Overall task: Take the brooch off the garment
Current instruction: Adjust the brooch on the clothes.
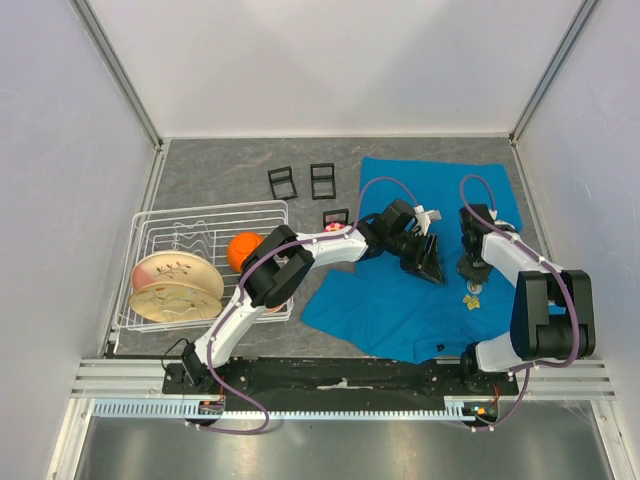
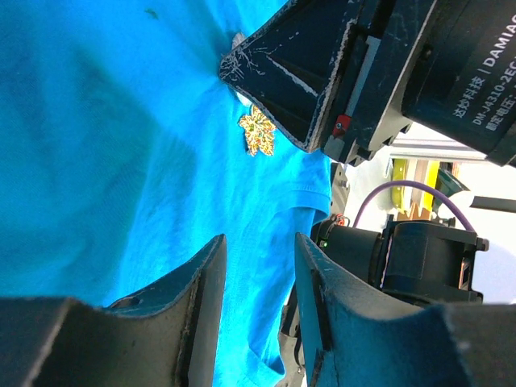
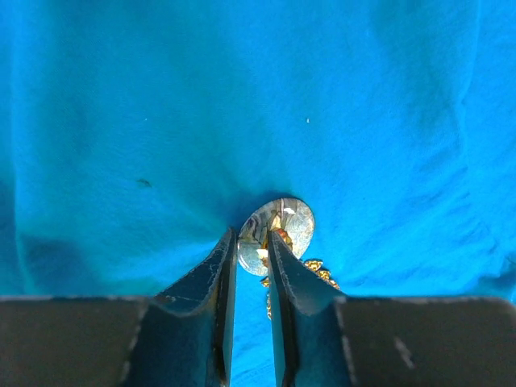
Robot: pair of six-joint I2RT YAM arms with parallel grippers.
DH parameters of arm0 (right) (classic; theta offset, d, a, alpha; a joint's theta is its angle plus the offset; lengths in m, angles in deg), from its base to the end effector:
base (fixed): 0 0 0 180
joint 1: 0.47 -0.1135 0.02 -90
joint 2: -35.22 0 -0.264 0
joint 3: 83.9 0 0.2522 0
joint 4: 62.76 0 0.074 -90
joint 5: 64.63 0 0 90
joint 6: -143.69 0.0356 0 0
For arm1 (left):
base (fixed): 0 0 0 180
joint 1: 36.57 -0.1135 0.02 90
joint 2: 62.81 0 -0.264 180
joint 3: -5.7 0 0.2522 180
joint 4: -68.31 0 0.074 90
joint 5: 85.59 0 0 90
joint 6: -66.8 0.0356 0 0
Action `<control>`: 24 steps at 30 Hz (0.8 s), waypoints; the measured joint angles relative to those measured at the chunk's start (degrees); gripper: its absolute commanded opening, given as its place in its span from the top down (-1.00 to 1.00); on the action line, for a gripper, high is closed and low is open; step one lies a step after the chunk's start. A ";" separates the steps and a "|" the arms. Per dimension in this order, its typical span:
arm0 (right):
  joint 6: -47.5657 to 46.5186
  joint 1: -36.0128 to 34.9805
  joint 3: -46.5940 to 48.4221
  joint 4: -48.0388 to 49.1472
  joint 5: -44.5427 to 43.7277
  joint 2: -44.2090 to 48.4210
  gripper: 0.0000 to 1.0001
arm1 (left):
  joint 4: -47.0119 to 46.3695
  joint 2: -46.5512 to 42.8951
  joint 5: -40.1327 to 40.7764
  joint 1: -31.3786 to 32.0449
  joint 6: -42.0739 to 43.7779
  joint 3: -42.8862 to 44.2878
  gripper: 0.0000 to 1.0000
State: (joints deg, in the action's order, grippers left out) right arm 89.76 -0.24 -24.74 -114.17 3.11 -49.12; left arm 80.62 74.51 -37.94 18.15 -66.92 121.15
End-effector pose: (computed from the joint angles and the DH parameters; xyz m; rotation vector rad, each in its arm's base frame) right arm 0.2469 -0.0145 0.1649 0.9244 2.6140 -0.4186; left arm 0.2872 -0.4474 0.1422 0.7561 2.4584 -1.6481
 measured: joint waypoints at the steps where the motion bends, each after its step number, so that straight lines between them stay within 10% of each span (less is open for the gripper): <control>1: -0.20 0.00 0.04 0.13 0.13 0.22 0.64 | 0.00 0.00 -0.02 0.00 0.02 0.00 0.08; 10: -0.96 0.07 0.09 0.09 1.62 3.17 1.00 | 0.00 0.00 -0.24 0.02 0.00 0.00 0.08; 24: -2.10 0.42 0.07 0.98 10.67 7.10 1.00 | -0.59 0.00 -1.36 0.15 -0.28 0.00 0.08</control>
State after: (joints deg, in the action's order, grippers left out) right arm 87.67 0.17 -24.67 -113.19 13.78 -42.01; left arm 80.03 74.51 -39.29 18.30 -67.21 121.15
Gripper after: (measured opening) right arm 0.096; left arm 0.460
